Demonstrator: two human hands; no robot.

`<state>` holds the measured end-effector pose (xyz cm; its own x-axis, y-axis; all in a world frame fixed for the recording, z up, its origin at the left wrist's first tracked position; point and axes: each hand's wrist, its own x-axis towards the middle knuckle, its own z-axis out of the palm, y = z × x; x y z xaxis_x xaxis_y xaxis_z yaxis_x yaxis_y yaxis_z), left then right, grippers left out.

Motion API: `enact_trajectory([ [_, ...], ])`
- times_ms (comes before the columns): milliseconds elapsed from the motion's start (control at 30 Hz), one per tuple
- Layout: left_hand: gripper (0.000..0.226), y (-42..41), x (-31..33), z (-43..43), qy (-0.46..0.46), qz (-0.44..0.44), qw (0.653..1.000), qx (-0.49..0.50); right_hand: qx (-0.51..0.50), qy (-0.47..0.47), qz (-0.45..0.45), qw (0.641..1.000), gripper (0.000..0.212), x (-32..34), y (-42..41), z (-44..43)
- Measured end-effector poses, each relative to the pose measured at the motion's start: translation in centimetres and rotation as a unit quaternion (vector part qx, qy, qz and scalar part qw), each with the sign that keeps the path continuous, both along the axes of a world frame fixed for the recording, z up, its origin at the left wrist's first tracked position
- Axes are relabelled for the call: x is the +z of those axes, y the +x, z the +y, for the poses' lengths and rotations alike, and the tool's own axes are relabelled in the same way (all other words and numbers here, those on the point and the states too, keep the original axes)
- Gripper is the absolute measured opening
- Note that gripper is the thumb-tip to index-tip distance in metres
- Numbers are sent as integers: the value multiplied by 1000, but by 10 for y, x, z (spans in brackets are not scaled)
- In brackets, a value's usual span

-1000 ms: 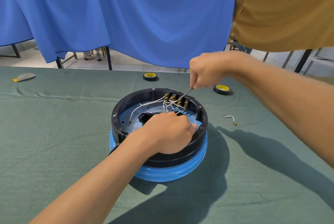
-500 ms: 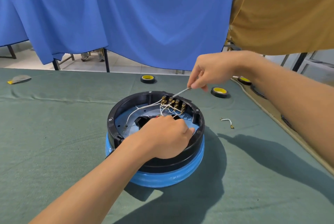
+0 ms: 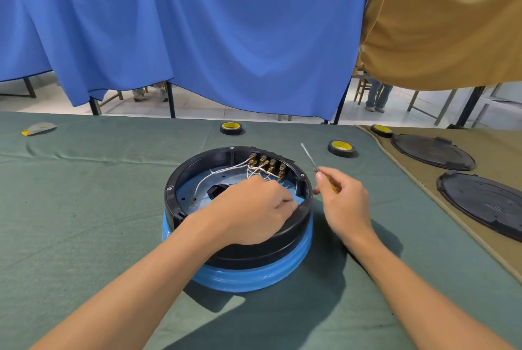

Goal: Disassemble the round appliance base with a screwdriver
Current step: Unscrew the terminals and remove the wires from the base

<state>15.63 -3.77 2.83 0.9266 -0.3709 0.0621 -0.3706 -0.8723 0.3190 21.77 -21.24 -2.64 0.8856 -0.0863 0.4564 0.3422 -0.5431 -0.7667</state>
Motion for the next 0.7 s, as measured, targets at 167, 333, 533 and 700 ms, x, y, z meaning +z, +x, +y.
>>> enact_trajectory([
  [167,23,6,12,10,-63,-94,990,87,-2,44,31,999,18,-10,6,-5],
  [333,17,29,13,24,31,-123,967,220,19,35,28,999,15,-11,5,-4],
  [533,22,51,4,24,56,-57,969,233,32,7,34,999,21,-12,5,-3],
  [700,20,58,-3,21,89,-99,957,256,38,1,25,999,24,-11,3,-3],
])
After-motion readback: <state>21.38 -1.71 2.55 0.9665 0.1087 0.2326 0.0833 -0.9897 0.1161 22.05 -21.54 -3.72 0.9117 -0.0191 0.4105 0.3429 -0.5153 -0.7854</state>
